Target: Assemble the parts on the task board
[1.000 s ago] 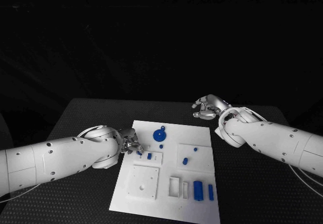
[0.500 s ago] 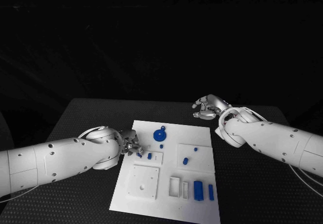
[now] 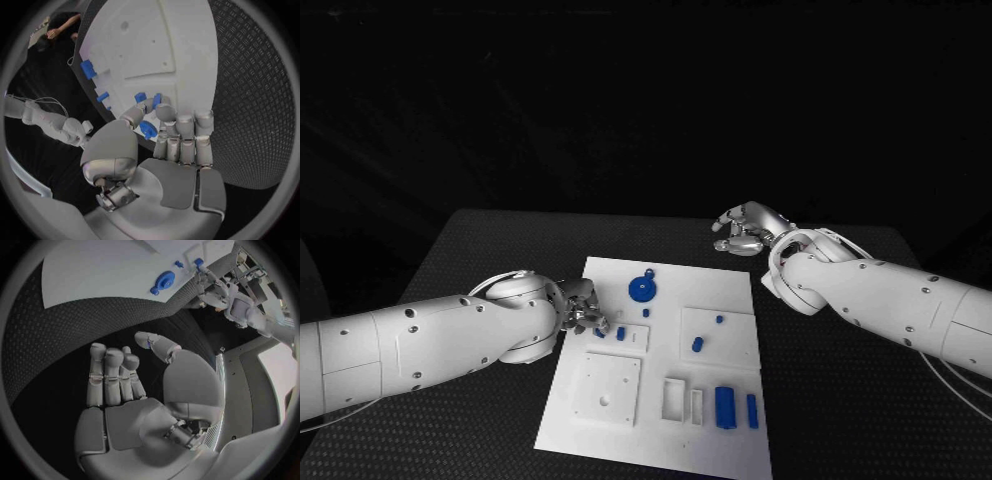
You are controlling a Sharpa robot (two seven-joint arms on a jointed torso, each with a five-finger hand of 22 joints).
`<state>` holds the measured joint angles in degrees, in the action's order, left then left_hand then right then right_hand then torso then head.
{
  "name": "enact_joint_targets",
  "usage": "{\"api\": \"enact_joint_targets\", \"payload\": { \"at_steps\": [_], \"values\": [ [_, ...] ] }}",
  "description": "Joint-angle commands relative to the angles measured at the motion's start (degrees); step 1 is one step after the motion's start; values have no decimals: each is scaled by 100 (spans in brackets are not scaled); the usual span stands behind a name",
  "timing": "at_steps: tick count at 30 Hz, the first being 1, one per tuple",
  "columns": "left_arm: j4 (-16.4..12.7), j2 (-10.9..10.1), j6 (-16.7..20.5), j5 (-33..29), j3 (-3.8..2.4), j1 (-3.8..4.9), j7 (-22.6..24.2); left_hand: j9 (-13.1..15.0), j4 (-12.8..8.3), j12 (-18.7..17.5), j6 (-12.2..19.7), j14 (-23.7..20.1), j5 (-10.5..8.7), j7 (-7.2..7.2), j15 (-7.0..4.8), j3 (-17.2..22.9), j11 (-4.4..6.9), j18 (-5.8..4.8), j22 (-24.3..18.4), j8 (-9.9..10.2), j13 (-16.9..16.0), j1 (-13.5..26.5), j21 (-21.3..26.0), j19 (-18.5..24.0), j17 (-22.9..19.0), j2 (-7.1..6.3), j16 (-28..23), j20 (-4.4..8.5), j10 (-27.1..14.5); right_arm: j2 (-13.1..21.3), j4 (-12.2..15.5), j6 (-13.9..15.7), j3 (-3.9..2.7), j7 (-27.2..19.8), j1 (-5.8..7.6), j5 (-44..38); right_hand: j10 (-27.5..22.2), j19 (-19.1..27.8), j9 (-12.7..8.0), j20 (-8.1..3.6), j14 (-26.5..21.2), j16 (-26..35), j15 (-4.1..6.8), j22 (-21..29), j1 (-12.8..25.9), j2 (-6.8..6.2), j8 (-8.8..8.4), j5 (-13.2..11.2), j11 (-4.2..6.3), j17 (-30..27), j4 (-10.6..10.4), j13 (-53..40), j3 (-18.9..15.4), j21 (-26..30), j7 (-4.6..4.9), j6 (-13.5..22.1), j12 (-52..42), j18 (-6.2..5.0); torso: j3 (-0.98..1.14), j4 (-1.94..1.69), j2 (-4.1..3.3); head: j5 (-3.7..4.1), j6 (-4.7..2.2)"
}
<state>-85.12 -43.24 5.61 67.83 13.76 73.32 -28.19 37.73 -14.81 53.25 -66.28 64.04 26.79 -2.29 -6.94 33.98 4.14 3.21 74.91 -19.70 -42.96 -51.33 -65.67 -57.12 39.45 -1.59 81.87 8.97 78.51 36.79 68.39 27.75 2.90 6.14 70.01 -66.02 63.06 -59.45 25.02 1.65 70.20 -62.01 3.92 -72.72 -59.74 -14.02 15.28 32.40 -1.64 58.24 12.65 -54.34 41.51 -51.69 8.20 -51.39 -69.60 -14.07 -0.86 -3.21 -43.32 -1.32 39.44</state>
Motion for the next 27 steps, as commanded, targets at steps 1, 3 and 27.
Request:
{"api": "enact_joint_targets", "payload": {
  "at_steps": [1,3,27],
  "values": [
    [-19,13,-151,39,3,-15,4,150,-142,32,-278,408,38,235,-543,181,226,136,113,-137,-8,-27,-40,-22,5,52,16,697,154,0,6,-65,-2,-44,-2,-21,-549,21,-7,25,-34,8,20,-7,-19,55,39,28,-35,-9,15,8,-27,34,23,-36,-21,-93,0,1,2,0,2],
    [-24,11,-147,39,3,-16,1,149,-142,32,-278,408,39,235,-543,182,226,136,113,-137,-9,-27,-41,-21,5,53,16,697,153,-1,3,-64,-2,-44,-2,-21,-549,21,-7,25,-34,8,20,-8,-19,55,39,29,-35,-10,15,9,-27,34,23,-36,-22,-93,1,1,2,0,2],
    [50,2,-379,249,2,-17,-105,163,-113,82,-377,423,31,244,-534,171,222,150,112,-216,-84,39,-82,-1,38,73,50,685,182,0,10,-64,-2,-45,-2,-21,-551,19,-10,25,-35,6,20,-11,-21,55,40,38,-36,-12,21,17,-27,36,23,-33,-27,-93,-4,0,-1,14,6]
  ]
}}
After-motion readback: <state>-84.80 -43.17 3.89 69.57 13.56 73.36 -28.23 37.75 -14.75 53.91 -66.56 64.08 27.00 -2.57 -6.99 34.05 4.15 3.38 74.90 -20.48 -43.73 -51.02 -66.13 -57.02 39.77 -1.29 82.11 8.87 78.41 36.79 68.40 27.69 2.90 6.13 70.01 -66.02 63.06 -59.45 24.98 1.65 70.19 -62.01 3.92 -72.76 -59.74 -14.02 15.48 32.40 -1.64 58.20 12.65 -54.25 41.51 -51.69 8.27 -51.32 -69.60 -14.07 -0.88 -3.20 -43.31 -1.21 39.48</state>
